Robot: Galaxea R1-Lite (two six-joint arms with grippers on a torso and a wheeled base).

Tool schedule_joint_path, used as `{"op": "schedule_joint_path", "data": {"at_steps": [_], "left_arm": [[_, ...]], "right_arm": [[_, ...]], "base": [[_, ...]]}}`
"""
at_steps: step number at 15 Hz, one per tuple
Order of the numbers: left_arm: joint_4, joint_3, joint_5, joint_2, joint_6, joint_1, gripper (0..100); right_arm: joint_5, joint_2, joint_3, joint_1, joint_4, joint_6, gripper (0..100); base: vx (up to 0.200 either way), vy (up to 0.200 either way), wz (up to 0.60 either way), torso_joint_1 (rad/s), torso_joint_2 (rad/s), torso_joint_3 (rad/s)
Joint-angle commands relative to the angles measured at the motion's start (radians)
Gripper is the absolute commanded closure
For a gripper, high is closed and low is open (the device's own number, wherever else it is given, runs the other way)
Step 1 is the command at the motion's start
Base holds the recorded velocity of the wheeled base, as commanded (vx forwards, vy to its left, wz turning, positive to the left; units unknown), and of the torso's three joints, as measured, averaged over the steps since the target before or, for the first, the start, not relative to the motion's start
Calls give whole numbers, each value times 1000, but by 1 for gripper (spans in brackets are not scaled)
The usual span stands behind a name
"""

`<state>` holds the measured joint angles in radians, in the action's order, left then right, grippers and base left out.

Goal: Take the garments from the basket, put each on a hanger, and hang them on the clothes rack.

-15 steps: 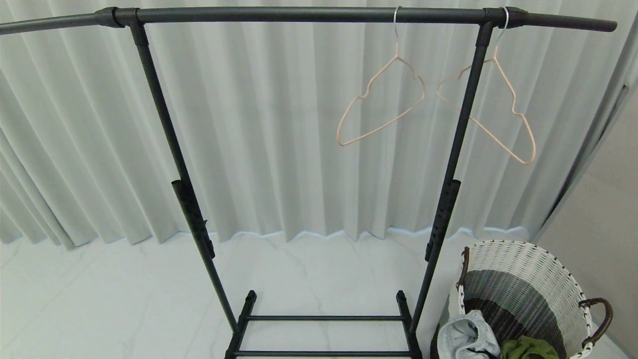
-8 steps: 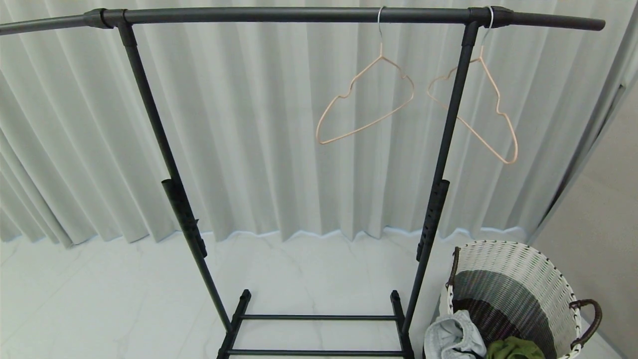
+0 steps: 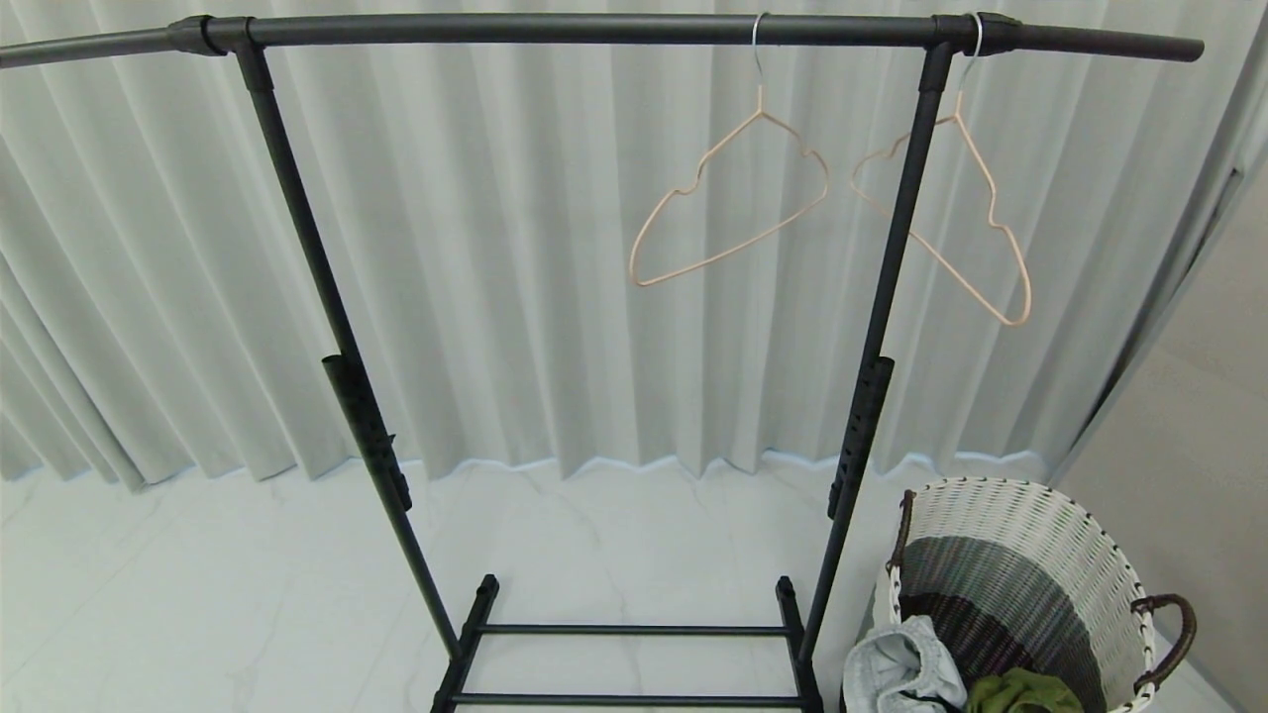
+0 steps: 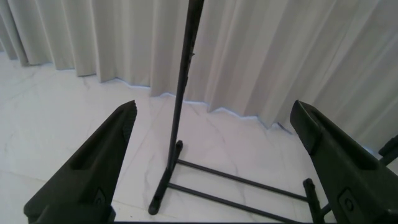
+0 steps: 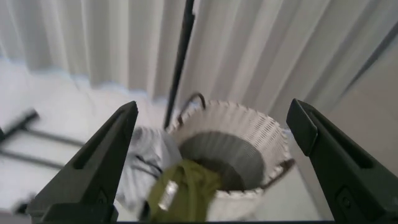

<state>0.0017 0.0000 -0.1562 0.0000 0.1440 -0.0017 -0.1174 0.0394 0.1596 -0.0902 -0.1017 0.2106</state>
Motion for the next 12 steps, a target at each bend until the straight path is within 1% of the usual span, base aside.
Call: {"op": "schedule_joint_path", "data": {"at_steps": [1,2,3,4,5,6,7,8,9,10,12], "left_arm": [[0,0,0,2,0,0,0],[0,0,0,2,0,0,0],[0,0,0,2,0,0,0],[0,0,0,2,0,0,0],[0,0,0,2,0,0,0],[0,0,0,2,0,0,0],[0,0,0,2,0,0,0],[0,0,0,2,0,0,0],[0,0,0,2,0,0,0],[0,0,0,2,0,0,0],[0,0,0,2,0,0,0]], "right_arm": [[62,295,17,-3,-42,136,0],[70,378,18,-3,-32,170,0],[71,525,17,-3,22,222,0],[73,640,14,-2,94,262,0],[73,748,11,4,175,282,0],[73,827,6,7,232,285,0],[74,896,-3,9,286,286,0],[82,941,-11,10,313,302,0],[107,982,-11,14,321,326,0],[111,1030,-12,20,324,348,0],[113,1107,-11,21,347,362,0]], "base": [[0,0,0,0,0,0],[0,0,0,0,0,0],[0,0,0,0,0,0],[0,0,0,0,0,0],[0,0,0,0,0,0],[0,0,0,0,0,0],[0,0,0,0,0,0],[0,0,0,0,0,0],[0,0,0,-61,159,90],[0,0,0,-110,295,193],[0,0,0,-92,288,190]]}}
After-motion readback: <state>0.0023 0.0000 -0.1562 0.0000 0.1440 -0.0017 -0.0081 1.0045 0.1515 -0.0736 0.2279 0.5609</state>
